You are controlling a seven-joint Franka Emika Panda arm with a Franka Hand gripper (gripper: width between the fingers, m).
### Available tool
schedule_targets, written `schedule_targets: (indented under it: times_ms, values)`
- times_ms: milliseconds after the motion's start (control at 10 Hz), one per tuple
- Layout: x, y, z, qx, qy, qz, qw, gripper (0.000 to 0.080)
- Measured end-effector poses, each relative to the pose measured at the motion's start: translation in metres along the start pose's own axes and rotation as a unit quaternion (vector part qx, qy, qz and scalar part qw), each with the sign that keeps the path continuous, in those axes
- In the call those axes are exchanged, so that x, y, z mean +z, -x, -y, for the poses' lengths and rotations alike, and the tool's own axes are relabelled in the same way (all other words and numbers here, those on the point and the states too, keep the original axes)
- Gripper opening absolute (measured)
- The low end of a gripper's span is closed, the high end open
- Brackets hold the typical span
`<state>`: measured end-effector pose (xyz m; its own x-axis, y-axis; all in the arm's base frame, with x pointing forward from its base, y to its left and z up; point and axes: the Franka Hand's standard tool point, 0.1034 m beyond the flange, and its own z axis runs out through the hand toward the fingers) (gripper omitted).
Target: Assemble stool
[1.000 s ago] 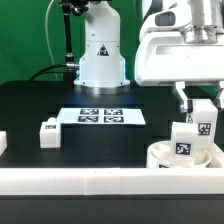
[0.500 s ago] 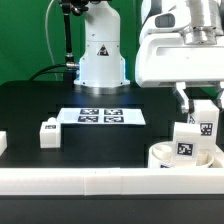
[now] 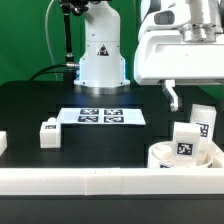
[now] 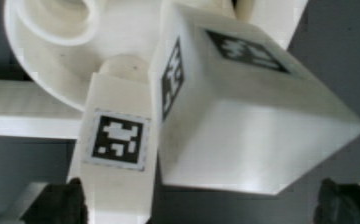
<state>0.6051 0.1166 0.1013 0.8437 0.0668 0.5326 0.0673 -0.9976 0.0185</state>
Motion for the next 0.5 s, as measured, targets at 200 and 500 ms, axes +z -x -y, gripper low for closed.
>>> schedule_targets:
  times_ms: [200,500]
  values:
    - [-0.0083,-0.0094,-0.0056,0.004,0.001,0.016,1.0,0.0649]
    - [-0.0074,-0.0091,-0.0051,0.003,0.001,0.015,1.0,0.0649]
